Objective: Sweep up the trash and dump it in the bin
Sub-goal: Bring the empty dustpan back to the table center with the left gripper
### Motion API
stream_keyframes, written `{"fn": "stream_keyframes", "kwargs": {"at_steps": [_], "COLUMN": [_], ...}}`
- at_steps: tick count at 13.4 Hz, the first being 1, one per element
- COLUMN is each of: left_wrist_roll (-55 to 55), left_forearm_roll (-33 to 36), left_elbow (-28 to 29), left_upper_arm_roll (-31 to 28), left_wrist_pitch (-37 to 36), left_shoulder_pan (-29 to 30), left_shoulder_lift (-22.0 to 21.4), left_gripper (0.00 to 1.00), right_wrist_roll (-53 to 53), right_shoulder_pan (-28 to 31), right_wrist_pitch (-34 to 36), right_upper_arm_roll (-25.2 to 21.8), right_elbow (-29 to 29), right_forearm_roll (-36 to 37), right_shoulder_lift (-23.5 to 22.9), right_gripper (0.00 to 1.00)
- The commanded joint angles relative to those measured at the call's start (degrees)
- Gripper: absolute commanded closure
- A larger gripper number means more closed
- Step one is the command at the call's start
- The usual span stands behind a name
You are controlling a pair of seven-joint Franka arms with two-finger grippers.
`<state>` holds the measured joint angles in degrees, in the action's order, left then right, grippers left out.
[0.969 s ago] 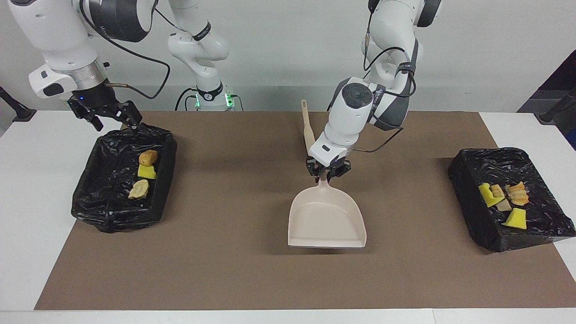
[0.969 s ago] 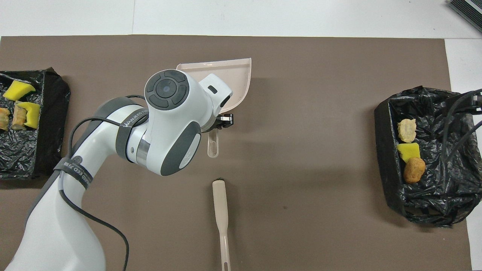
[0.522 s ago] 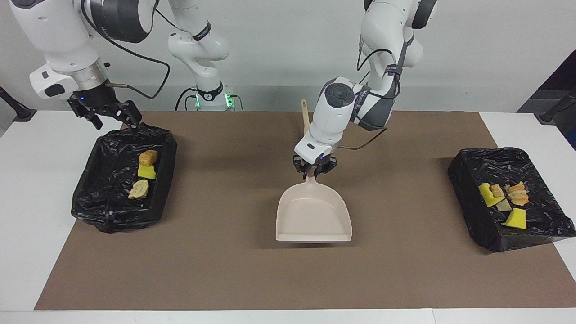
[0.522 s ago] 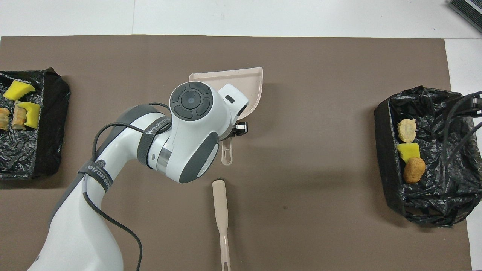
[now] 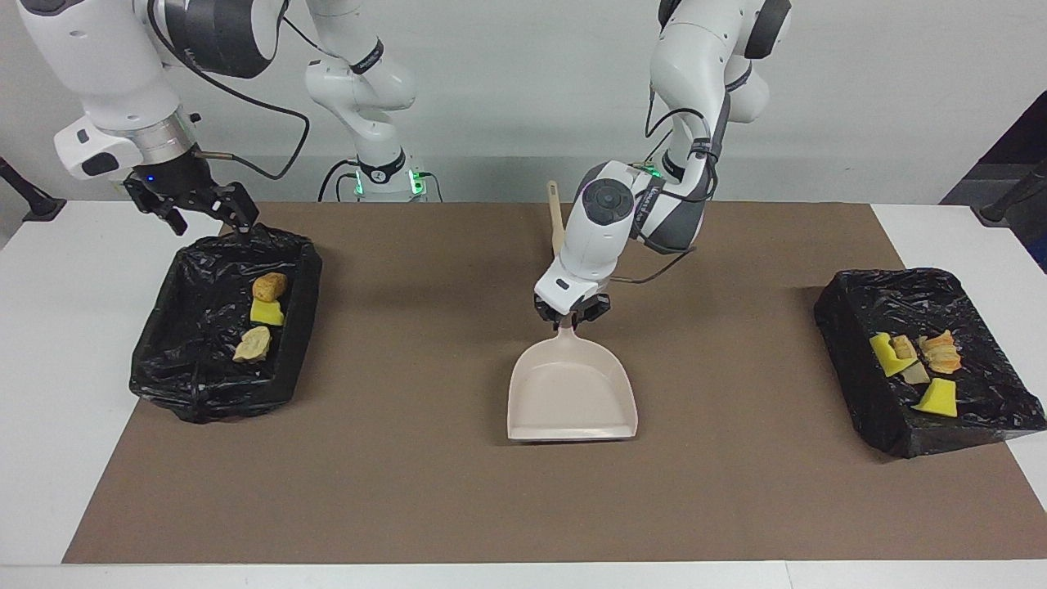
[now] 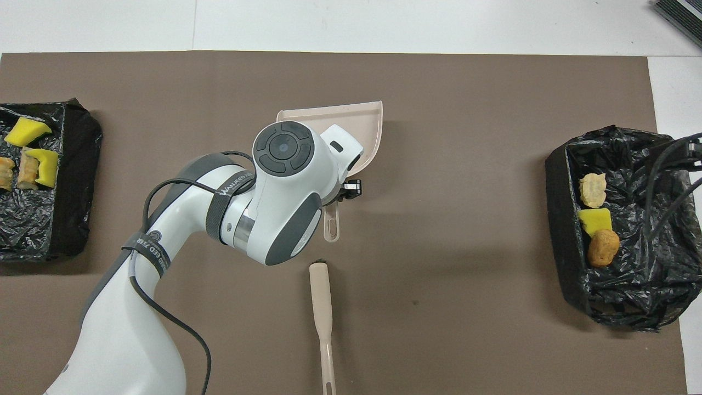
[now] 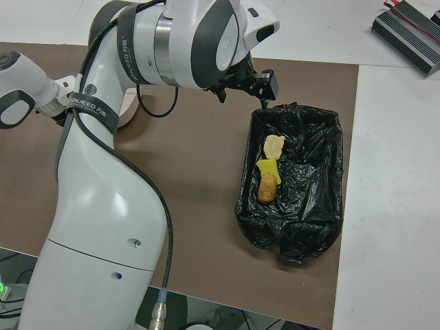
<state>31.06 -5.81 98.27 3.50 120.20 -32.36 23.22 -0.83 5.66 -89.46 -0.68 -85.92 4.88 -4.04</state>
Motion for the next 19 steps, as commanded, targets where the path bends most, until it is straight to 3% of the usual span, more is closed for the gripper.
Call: {"fn": "stream_keyframes", "kwargs": {"at_steps": [1, 3, 4, 10, 16, 19], "left_wrist_roll": [0.5, 0.1, 0.1, -5.0, -27.5, -33.8], "left_forearm_roll": [-0.5, 0.0, 0.1, 0.0, 0.0, 0.1], "left_elbow": [3.2, 2.8, 2.7, 3.4, 4.0, -0.9], "left_upper_arm_roll": [-1.0, -1.0, -1.1, -1.6, -1.6, -1.6], "left_wrist_pitch": [-0.5, -0.7, -0.7, -9.6, -18.1, -26.1], "left_shoulder_pan": [-1.0, -0.9, -0.6, 4.7, 18.2, 23.6], "left_shoulder_lift": [-2.1, -2.1, -2.6, -10.2, -20.4, -23.3], "left_gripper": [0.88, 0.43, 0.00, 0.00, 0.00, 0.00], "right_wrist_roll": [-0.7, -0.7, -0.7, -3.5, -4.8, -4.5], "right_shoulder_pan": [0.1, 0.1, 0.1, -0.6, -0.7, -0.7], "right_wrist_pitch": [1.5, 1.7, 1.7, 3.9, 3.1, 3.5], "right_upper_arm_roll": [0.5, 0.6, 0.7, 1.2, 2.6, 3.7], "right_elbow": [-1.1, -1.2, -1.3, -0.8, -1.4, -1.4], "right_forearm_roll": [0.7, 0.7, 0.7, -0.5, -2.9, -2.6], "right_shoulder_lift": [1.2, 1.4, 1.4, 1.4, 1.7, 1.8], "right_gripper": [0.00, 0.00, 0.00, 0.00, 0.00, 0.00]}}
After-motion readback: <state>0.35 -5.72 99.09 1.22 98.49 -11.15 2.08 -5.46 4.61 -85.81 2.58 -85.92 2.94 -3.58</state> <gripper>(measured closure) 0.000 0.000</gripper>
